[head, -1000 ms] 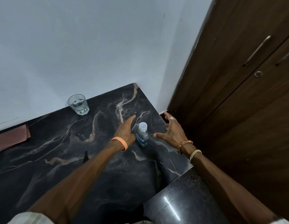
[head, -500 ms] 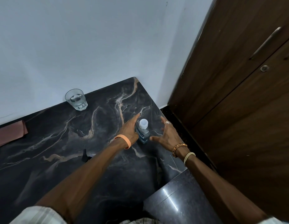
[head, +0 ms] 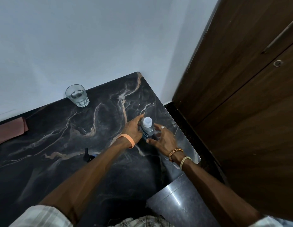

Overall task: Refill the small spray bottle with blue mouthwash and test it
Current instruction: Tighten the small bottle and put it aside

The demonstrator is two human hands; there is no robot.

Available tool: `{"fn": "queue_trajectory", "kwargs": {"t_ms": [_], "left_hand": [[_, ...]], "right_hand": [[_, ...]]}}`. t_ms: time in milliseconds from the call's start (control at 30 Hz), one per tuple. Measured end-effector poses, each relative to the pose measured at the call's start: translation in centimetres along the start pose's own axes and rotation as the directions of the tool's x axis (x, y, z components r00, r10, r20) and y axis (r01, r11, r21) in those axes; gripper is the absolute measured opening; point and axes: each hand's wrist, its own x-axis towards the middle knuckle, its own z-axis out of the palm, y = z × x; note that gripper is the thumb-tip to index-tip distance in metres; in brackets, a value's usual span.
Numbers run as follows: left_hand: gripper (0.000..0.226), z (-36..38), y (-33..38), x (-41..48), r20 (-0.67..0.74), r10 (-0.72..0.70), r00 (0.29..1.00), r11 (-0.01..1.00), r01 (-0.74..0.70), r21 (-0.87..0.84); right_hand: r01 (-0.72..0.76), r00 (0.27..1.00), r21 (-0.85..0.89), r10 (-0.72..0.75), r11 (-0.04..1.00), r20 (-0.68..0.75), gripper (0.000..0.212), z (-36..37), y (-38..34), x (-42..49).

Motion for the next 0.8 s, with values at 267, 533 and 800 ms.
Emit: {"fn": "queue_trajectory", "kwargs": {"t_ms": [267, 533, 800], "left_hand": [[0.055, 0.0, -1.6, 0.4, -0.005, -0.048, 0.999, 0.998, 0.048, -0.041], [0.054, -0.4, -1.0, 1.2, -0.046, -0.086, 0.995, 0.987, 0.079, -0.143], [0.037, -4.2, 0.6, 5.4, -0.190, -0.110, 0.976, 0.966, 0.060, -0.252]], "right_hand": [[0.061, 0.996, 0.094, -0.055, 0.994, -0.067, 0.039, 2.3, 0.0, -0.9], [0.087, 0.988, 0.077, -0.076, 0.993, -0.132, 0.029, 2.6, -0.8, 0.2], [0.148, 0.973, 0.078, -0.131, 0.986, -0.189, 0.030, 2.0, -4.0, 5.8]]}}
